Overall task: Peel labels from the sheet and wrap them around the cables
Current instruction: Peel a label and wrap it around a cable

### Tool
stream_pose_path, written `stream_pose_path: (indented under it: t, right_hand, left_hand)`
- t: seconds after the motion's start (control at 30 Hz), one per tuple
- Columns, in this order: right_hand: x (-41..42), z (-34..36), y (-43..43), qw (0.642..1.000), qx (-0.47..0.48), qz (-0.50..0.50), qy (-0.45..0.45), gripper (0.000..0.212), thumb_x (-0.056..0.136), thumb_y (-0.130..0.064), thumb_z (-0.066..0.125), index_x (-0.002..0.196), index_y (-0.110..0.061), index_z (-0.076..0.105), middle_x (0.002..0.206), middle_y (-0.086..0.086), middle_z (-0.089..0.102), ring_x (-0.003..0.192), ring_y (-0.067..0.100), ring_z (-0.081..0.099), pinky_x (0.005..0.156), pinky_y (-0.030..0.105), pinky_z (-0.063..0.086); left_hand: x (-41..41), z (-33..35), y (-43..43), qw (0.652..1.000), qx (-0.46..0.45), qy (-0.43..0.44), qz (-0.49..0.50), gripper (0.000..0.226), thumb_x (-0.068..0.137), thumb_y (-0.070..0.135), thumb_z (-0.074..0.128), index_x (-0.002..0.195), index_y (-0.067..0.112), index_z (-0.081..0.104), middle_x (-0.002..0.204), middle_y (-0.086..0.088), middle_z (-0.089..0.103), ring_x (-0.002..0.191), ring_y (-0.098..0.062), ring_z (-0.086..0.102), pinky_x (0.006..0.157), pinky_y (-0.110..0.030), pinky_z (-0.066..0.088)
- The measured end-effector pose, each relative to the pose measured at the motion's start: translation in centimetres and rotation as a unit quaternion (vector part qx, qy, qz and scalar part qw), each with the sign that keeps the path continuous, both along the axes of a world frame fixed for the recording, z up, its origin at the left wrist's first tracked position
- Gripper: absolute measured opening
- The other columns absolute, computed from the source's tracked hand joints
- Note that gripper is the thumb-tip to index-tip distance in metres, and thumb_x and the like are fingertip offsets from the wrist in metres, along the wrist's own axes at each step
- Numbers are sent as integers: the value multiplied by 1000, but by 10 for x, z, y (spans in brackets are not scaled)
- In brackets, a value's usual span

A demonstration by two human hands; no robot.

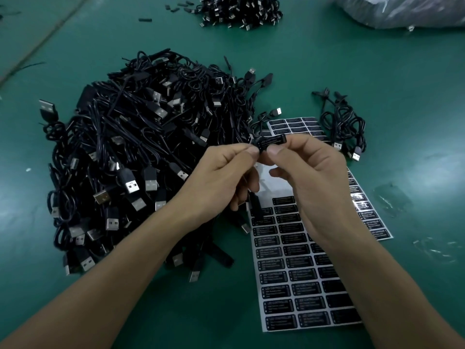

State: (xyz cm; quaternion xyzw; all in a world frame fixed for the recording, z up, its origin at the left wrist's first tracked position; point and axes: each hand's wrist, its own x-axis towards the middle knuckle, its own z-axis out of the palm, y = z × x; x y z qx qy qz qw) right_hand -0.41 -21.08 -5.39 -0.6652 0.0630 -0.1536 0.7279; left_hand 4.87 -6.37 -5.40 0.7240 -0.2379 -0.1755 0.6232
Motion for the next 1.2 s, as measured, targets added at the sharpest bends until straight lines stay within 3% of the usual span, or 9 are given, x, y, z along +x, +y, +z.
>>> stream_pose_path:
  t: [0.13,0.2,0.3,0.43,0.77,0.87,0.97,1.2]
  right_hand:
    - [0,2,-2,1000,-8,-2,-11,14,89,-1,67,78,-9,68,66,-5,70,61,3,64,60,13,49]
    - [0,2,-3,1000,-12,-13,-6,13,88,-1,68,77,-7,68,63,-7,68,58,0,62,58,12,48]
    - [2,0,-5,998,-29,-44,18,13,86,-6,71,74,-7,69,65,-1,64,61,4,56,60,15,49]
    - [2,-1,-8,997,-31,-55,40,13,86,-8,72,73,-5,69,68,2,63,64,8,55,60,17,48]
    - [0,5,-10,992,-102,-19,66,16,85,-10,73,70,-13,72,66,2,62,68,14,55,64,23,47]
    - [0,6,-11,990,-118,-10,74,15,85,-12,73,70,-11,72,69,12,65,69,16,54,66,27,47]
    - [0,6,-13,988,-129,1,81,15,85,-11,72,71,-7,71,76,21,64,69,17,54,66,28,47]
    - [1,4,-17,987,-132,3,90,16,85,-9,73,69,-7,71,74,21,63,65,13,52,62,23,45]
  left_hand:
    - [-1,-1,0,1000,11,27,9,34,106,23,49,81,27,73,58,1,63,46,-12,55,41,-22,45]
    - [0,-2,0,999,3,44,29,18,101,22,58,90,13,68,60,-1,66,46,-13,59,42,-23,47]
    - [1,-4,1,997,-9,61,52,11,96,11,65,86,6,65,62,-4,68,47,-16,62,43,-24,50]
    - [1,-4,0,996,-12,75,49,11,93,0,62,85,2,69,63,-6,70,50,-16,65,47,-24,51]
    - [3,-2,1,991,-42,121,44,10,95,4,63,104,4,69,76,-8,76,62,-16,71,58,-23,59]
    - [3,-1,2,991,-35,124,36,15,93,1,65,108,4,69,80,-10,77,65,-15,73,61,-24,60]
    - [2,-1,1,993,-23,112,25,19,88,-3,69,106,4,71,84,-13,77,68,-16,74,64,-25,61]
    - [2,-1,1,994,-23,106,28,15,86,-3,72,98,6,73,84,-14,77,68,-17,74,64,-25,61]
